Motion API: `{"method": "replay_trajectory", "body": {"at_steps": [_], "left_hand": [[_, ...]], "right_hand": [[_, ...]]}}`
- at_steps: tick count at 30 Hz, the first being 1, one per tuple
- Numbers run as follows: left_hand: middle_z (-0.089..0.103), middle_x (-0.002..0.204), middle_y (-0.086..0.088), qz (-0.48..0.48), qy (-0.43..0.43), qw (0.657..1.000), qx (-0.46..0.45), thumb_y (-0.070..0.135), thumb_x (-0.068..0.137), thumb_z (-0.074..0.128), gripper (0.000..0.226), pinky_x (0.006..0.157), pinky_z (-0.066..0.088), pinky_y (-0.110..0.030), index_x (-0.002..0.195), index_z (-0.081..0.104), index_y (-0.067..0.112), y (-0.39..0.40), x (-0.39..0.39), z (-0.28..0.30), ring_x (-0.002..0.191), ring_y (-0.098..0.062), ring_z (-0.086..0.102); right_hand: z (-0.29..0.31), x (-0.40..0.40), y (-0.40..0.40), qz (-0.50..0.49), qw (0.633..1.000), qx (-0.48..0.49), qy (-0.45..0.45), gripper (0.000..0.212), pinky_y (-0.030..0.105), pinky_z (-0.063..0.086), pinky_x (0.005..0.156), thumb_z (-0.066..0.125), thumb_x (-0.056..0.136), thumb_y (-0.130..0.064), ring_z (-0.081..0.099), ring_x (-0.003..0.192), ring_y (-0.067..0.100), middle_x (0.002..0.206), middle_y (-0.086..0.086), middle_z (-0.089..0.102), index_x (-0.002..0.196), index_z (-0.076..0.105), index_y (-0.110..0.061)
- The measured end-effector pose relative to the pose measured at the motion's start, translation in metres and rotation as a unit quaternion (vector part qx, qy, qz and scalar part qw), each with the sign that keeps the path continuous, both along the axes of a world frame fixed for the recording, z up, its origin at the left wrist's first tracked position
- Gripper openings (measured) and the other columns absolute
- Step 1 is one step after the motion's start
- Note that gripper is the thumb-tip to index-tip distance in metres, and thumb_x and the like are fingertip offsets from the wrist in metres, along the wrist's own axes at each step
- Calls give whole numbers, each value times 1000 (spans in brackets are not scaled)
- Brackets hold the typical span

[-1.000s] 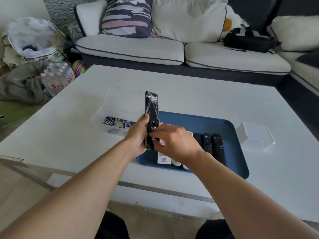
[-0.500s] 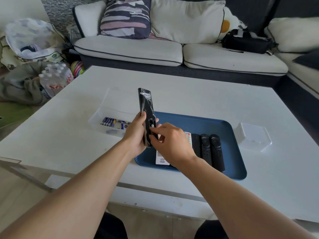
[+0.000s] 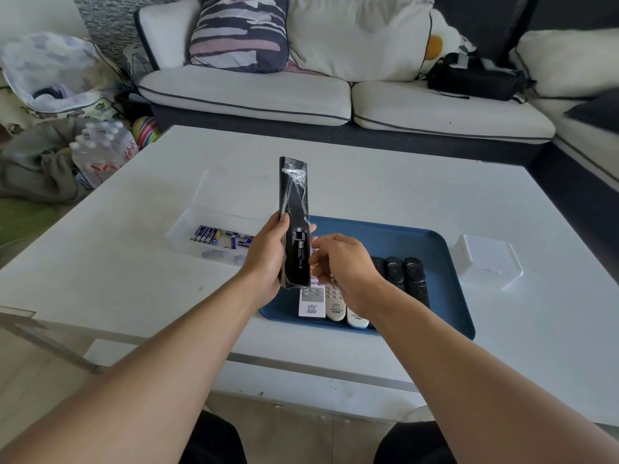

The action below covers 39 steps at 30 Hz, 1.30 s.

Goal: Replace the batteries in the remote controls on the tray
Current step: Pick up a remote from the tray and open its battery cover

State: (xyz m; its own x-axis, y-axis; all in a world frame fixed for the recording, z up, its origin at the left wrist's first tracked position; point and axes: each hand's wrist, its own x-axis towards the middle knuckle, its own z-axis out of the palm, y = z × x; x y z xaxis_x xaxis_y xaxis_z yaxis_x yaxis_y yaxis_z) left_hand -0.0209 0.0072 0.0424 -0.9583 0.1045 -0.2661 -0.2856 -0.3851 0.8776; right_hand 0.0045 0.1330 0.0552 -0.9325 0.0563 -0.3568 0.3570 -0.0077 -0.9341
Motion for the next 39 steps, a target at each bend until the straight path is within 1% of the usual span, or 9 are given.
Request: {"method": "replay_trajectory", "body": {"at_steps": [5,9,13,19,24,26,30,35,39], "left_hand": [[73,119,-8,-11,-5,1000,3,37,108,35,34,81,57,-43,124,61,22,2,0,-1,108,-35,68],[73,120,-7,3,-3,1000,5,38,108,37,33,79,59,-44,123,62,22,6,2,-2,111,-32,68],[71,120,-11,13,21,1000,0,36,107,40,30,86,56,-52,113,65,21,11,5,0,109,-33,68],[69,103,-13,7,98,994,-56,34,105,47,26,74,51,-46,121,66,36,17,9,3,80,-29,63],[71,121,4,-22,152,972,-178,49,95,50,37,98,51,-57,130,58,52,15,9,-4,107,-30,68],[72,118,6,-31,163,968,-190,43,98,50,36,95,53,-52,133,57,52,17,10,-5,104,-25,70],[73,113,6,-39,162,970,-175,31,105,49,37,74,50,-33,138,56,46,23,12,-5,85,-10,67],[72,91,2,-32,139,977,-158,34,104,50,36,70,47,-36,135,55,52,27,12,-7,68,-15,59],[75,102,4,-32,144,975,-165,35,102,51,37,85,56,-45,134,55,53,29,12,-11,88,-19,70]], "right_hand": [[-6,1,-4,-29,999,28,5,6,24,38,50,64,95,-17,46,51,11,68,0,61,91,67,-14],[-5,4,-7,-68,998,-8,-4,5,16,35,39,69,93,-18,48,45,5,71,-1,62,93,66,-14],[-1,2,-6,-68,996,-29,-52,7,21,28,40,70,91,-22,44,47,7,75,-3,59,90,63,-20],[5,-2,-3,-72,980,-124,-141,3,22,17,45,63,86,-20,37,49,10,65,-3,48,87,61,-18],[4,-4,-2,-71,962,-188,-183,9,22,12,51,57,83,-17,36,50,11,59,-3,44,76,51,-18],[4,-4,-4,-69,961,-189,-188,11,21,13,48,57,82,-17,35,48,10,55,-4,45,74,50,-19],[9,-4,-3,-78,963,-182,-183,17,20,18,40,56,84,-15,34,47,10,56,-3,48,68,52,-19],[9,-6,-1,-85,966,-172,-171,15,20,20,38,51,83,-11,31,48,11,59,-1,46,71,55,-17],[6,-9,-2,-99,970,-151,-162,16,20,21,37,47,82,-7,30,48,12,60,-1,42,72,54,-17]]}}
